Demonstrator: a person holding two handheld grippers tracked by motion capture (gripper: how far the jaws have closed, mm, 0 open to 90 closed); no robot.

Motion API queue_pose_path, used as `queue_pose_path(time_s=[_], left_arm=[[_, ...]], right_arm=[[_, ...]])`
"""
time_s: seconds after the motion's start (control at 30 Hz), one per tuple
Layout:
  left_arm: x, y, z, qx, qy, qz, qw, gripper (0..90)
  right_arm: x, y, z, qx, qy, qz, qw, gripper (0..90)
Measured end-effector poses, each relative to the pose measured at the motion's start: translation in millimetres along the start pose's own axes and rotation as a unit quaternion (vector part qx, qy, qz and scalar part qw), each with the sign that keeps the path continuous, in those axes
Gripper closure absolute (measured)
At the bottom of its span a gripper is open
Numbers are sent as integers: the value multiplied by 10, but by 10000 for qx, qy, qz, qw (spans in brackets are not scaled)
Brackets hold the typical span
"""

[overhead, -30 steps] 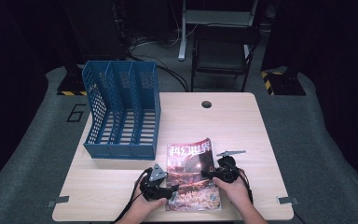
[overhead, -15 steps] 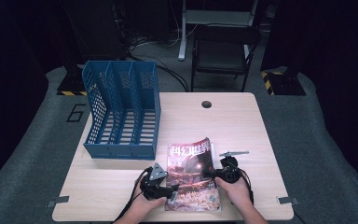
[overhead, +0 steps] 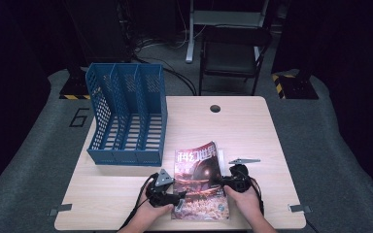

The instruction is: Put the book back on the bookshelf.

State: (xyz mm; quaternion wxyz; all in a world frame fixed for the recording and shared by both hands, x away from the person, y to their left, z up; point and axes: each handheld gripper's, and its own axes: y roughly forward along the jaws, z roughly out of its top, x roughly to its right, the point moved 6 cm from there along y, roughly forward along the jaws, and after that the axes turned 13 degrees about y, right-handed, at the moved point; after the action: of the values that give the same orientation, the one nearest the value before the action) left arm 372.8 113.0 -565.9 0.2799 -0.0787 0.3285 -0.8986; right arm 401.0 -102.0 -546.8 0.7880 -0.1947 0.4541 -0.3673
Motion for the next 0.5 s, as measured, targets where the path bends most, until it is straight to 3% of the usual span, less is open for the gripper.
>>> queue_pose_path(time_s=[0.1,0.13,0.2,0.3,0.4,0.5], left_arm=[[-10,-8,3,-3,-52,-109,9999,302],[-23,-1,6,25,-30,-28,10000,304],[-17,-11,6,-26,-77,-131,9999,313],[-35,-13,9,-66,-58,-105,9999,321],[-46,-11,18,-63,-164,-116,9998,335],[-62,-12,25,-66,-189,-148,9997,344]], right_arm=[[-13,-9,-1,59,-41,23,10000,827],[-17,-13,-1,72,-50,24,10000,830],[-36,-25,-8,134,-38,26,9999,837],[-51,-35,-11,202,-52,46,9998,843],[-63,-48,-17,259,15,103,9996,847],[-84,-60,-14,344,-119,124,9993,848]])
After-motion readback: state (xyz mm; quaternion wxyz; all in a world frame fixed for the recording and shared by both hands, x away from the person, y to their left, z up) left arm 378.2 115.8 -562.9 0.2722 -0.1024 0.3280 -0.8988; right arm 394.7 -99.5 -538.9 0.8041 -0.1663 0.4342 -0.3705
